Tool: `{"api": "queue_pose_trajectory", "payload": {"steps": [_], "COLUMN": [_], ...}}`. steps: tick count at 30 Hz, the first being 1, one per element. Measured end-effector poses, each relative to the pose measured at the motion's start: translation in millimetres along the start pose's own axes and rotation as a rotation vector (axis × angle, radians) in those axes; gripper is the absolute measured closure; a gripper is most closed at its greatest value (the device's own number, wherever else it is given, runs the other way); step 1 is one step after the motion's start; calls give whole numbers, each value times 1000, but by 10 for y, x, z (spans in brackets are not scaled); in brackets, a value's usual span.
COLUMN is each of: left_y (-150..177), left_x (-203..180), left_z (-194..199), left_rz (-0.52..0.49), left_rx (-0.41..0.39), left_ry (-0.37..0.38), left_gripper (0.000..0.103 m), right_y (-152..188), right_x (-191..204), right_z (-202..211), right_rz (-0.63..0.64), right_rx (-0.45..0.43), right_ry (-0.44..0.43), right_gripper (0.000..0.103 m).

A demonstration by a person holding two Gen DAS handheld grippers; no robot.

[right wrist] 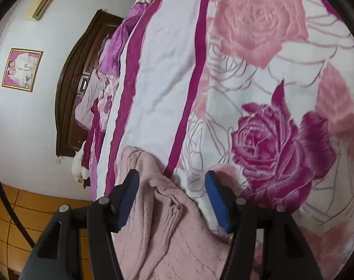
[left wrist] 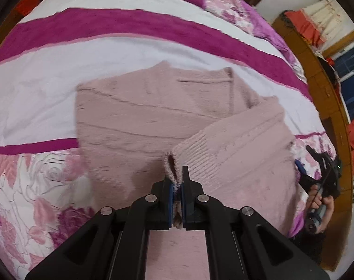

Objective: Fold small clothes
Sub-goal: 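Fold the side edge over the body with the left gripper and release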

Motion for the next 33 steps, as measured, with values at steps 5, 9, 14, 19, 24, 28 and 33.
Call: {"api": "queue_pose_trajectory", "payload": {"steps": [5,9,14,19,24,28,33], "left_y": [-45,-13,-8,211,992,1848,2540], "left_x": [361,550,560,501,138,118,204], "left_z": [-99,-202,-357,-84,457,606,790], "left_rz": [71,112,150,131,34,95,182], "left_rx": [7,15,22,-135,-384,-360,-489], "left_ry": [-29,-40,-92,-257,-260,-186,-53], "left_gripper": [103,103,103,102,87,84,77], "right_y": [29,128,189,225,373,592,935], "right_x": [11,-21,18,56,107,76,-184], "right_z": [-116,-111,-235,-303,-251,67,503], "right_rz": [29,84,134,248,541,693,728], "right_rx": [16,39,57,101,253,345,420], "right_ry": [38,74,123,160,236,319,318], "right_gripper": [41,41,41,38,38,38,33]}}
Point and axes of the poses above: each gripper's, at about its wrist camera, not at the fingertips, and z roughly against the way its jaws point, x to its left, y to its underside, the point moved 5 cm from there along -z, roughly the way its jaws point, and after that the axes turned 8 degrees about -y, right-handed, at the moved point
